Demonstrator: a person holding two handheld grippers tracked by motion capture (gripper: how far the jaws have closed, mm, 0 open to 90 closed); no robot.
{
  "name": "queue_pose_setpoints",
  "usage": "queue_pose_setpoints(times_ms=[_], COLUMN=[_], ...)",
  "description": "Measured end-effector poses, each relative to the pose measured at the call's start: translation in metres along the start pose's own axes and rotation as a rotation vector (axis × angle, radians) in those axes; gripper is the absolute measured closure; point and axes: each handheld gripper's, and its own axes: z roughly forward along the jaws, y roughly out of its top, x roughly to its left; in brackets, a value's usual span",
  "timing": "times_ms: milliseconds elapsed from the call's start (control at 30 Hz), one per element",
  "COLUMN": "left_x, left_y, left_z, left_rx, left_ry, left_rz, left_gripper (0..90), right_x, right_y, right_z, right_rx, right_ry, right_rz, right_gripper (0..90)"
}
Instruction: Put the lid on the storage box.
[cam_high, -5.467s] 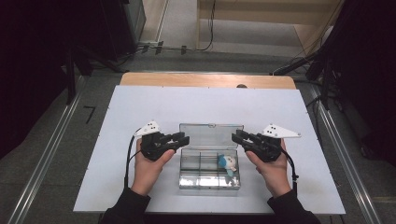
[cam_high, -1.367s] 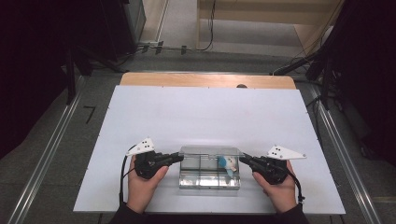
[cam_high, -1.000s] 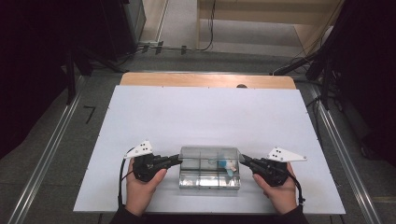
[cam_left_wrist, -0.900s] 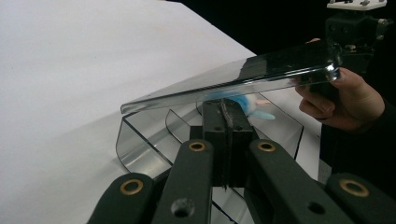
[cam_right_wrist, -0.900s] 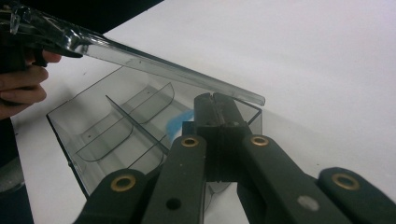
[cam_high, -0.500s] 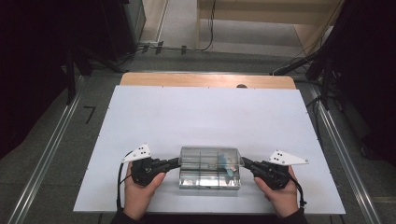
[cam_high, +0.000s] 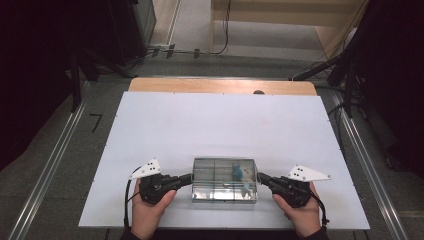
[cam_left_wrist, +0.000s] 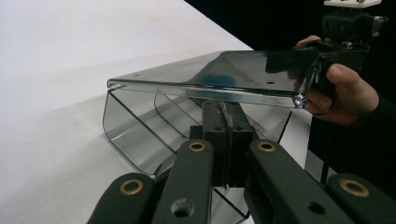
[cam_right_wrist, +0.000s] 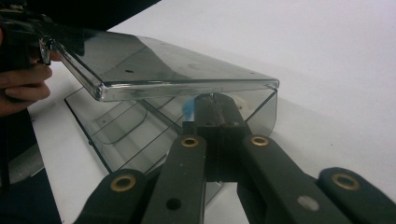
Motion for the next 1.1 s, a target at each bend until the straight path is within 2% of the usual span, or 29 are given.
queue_pose_setpoints(times_ms=[433, 733, 1100], left_x=[-0.003, -0.005, -0.006], left_y=[-0.011, -0.018, -0.022], left_z=[0.0, -0.001, -0.002], left_rx=[0.035, 0.056, 0.087], left_ry=[0.011, 0.016, 0.031], left_rz=[0.005, -0.008, -0.003], left_gripper=[89.8, 89.8, 89.7], right_x=[0.006, 0.006, 0.009], right_y=[-0.009, -0.015, -0.02], right_z=[-0.002, -0.004, -0.003], right_rx=[0.019, 0.035, 0.064], right_ry=[-0.007, 0.004, 0.012], right_rz=[-0.027, -0.02, -0.025], right_gripper=[87.9, 87.9, 87.9])
